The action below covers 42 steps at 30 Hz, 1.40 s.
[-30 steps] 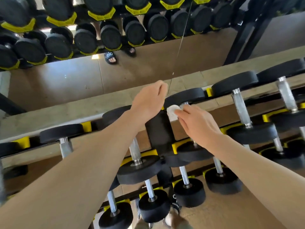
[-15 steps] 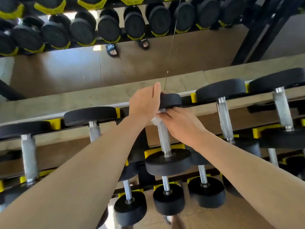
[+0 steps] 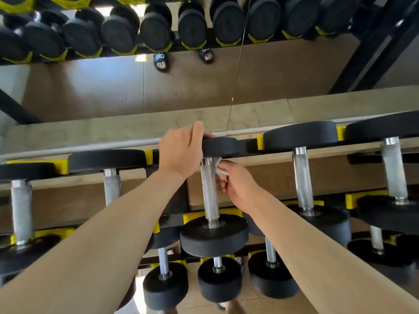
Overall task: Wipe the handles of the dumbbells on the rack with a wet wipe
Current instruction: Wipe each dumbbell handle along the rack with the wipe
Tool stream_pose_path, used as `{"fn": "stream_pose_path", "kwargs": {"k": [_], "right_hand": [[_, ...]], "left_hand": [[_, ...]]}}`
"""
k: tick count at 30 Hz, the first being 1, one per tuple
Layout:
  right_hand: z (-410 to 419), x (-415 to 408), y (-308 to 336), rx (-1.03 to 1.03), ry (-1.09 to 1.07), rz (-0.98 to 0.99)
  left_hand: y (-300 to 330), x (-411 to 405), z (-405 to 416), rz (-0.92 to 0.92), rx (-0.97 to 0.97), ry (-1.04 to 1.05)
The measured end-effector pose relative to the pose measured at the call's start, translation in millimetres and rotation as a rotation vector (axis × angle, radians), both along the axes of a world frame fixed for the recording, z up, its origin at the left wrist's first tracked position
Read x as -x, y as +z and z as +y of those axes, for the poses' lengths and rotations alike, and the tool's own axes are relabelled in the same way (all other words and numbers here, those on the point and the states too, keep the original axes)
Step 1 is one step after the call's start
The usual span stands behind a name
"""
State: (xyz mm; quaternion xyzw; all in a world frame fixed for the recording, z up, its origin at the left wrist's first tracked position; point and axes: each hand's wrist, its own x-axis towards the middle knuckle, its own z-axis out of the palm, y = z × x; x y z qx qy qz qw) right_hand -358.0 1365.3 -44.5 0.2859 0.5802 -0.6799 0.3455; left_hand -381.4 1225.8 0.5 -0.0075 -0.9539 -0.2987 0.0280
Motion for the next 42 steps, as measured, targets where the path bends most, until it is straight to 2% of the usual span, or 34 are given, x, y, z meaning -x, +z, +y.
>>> {"fn": "stream_pose_path", "kwargs": {"k": [4,6,9,11,14,16,18,20,23,29,34,40,42], "right_hand": [[-2,2,-2,0.144,0.026,-0.006],[-5,1,0,0.107,0.001,0.000],[-11,-7,9,-0.067,-0.104,0.046],[-14,-18,16,-0.254,-0.083,0.254],[-18,-38,15,-0.641,0.171,0.764],[-14,-44,10,-0.878,0.351,1.024],[-5,-48,2,-0.994,0.560,1.211],[2,-52,-1,-1.013,0.743,1.323],[8,-48,6,-1.011,0.750,1.371],[6,-39,17,-1.134,0.819,1.338],[-4,-39,12,-1.039,0.875,1.526],[9,-28,10,-1.040,0.986,1.541],[20,-28,6,-1.027,0.988,1.490]], "left_hand": [[-5,0,-2,-0.005,-0.015,0.010],[-7,0,-2,-0.008,-0.032,0.028],[-7,0,-2,0.000,-0.038,0.040],[-7,0,-2,0.011,-0.021,0.032],[-9,0,-4,0.021,-0.002,0.014],[-12,0,-4,0.024,-0.008,0.012],[-13,-1,-4,0.030,-0.004,0.014],[-12,-1,-3,0.030,0.010,0.013],[-12,0,-3,0.018,0.012,0.012],[-14,1,-3,0.023,-0.040,0.035],[-16,1,-3,0.011,-0.065,0.074],[-16,1,-3,0.040,-0.042,0.042],[-18,1,-3,0.048,-0.044,0.036]]}}
